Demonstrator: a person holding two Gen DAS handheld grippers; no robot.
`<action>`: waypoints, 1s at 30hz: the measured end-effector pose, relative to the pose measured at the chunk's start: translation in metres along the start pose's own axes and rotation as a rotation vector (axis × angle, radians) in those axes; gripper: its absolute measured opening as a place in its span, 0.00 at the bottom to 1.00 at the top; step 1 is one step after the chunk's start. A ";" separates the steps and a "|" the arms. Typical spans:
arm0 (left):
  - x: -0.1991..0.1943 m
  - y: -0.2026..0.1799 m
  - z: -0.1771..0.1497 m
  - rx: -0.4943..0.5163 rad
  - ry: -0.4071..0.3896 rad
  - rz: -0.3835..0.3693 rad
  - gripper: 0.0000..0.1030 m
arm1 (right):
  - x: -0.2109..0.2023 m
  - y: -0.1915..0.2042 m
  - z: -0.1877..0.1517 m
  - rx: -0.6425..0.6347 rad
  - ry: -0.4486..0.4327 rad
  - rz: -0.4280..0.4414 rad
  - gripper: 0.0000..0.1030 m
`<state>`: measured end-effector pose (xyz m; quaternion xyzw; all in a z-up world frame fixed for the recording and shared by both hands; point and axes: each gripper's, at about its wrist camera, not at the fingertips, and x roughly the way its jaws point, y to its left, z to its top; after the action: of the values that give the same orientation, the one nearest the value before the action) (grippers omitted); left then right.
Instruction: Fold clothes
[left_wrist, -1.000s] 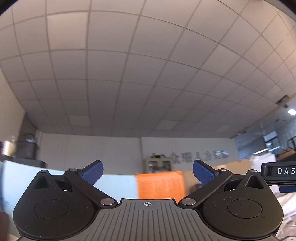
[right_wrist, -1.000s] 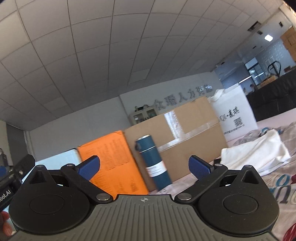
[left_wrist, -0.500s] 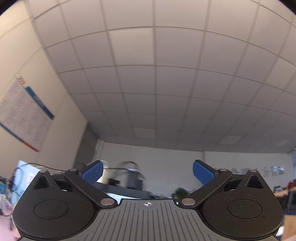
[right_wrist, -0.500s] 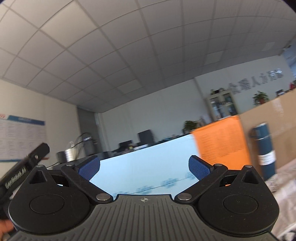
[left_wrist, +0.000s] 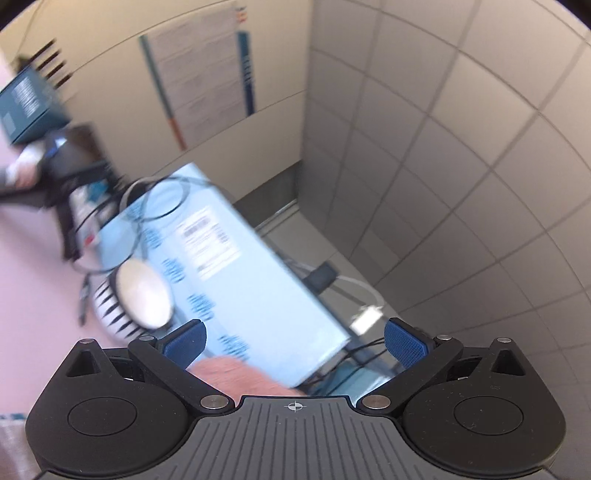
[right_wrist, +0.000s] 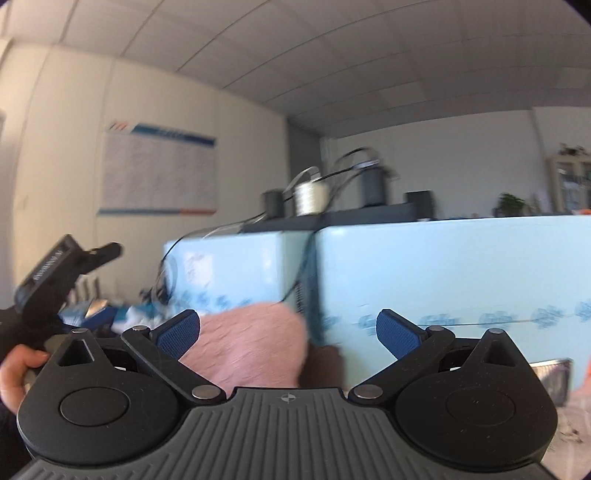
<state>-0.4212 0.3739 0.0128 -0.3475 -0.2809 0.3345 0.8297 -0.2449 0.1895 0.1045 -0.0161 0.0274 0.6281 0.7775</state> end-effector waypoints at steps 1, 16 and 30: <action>0.001 0.012 0.002 -0.029 0.012 0.018 1.00 | 0.008 0.010 -0.006 -0.024 0.019 0.018 1.00; 0.027 0.066 0.003 -0.261 0.195 0.058 1.00 | 0.137 0.072 -0.077 -0.194 0.221 -0.042 0.34; 0.053 0.021 -0.037 0.214 0.321 0.145 0.58 | 0.070 -0.021 -0.029 0.203 -0.035 -0.166 0.13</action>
<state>-0.3702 0.4107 -0.0135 -0.3254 -0.0823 0.3617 0.8698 -0.2108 0.2515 0.0710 0.0714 0.0757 0.5559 0.8247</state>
